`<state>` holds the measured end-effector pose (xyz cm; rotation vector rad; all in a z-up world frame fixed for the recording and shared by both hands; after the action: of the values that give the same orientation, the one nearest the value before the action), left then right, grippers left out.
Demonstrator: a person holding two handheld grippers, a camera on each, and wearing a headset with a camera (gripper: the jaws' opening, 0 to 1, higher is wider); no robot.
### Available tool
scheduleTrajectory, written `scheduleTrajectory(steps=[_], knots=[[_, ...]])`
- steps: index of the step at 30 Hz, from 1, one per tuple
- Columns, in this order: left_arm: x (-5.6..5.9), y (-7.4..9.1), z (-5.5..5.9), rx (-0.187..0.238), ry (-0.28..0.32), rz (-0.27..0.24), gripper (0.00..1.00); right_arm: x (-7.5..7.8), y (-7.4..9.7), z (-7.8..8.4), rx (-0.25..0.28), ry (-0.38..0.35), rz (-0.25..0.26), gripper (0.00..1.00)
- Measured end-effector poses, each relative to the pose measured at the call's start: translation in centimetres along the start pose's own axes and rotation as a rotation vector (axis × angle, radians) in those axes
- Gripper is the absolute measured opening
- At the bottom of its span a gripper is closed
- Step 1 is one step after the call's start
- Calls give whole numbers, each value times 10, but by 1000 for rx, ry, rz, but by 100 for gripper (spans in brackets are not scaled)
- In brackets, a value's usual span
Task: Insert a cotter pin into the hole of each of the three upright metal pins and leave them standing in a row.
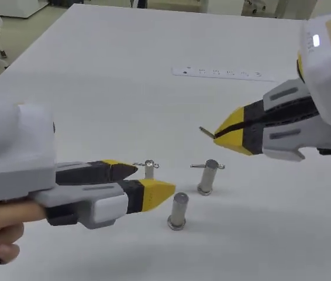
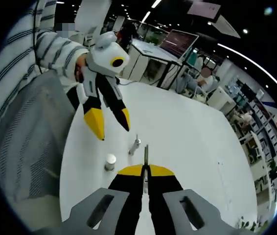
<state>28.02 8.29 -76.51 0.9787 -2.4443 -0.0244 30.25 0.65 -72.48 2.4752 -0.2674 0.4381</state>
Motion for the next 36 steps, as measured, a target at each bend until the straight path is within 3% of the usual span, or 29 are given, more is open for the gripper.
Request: scheduleTrajectory(steps=[6,8,12,13,20,32,36], knots=[[10,-7,-4,2,39,28,37,-17,0,0,23,-14,33,2],[14,-10,-5,-2,43,39,36,-24,-1,3,11,-11,19,2],[30,-15,-9,-2,117,99,27,-32,-1,8,8,-18,23,2],[34,-16,-8,-8,147,117,25,-33,-1,9,8,-11,27,2],[46,-23,0,-50,185,147,17,-38,0,6,10,15,43,2],[58,-25,-1,-18,268,176,6,-52,-2,8,24,23,35,2],[59,-25,2,-30,273,177,3,-56,-2,9,33,-4,36,2]])
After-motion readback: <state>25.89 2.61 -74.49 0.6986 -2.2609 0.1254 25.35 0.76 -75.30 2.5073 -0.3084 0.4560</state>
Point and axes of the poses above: the centre of the closed fingertips' face, and the gripper's own axes: y roughly backward along the fingers, x roughly to its right, z roughly out of its underside, the point moved 1 cm from there along y, roughly backward along the fingers, and after that the axes turned 11 degrees about x, right-handed, at the moved point
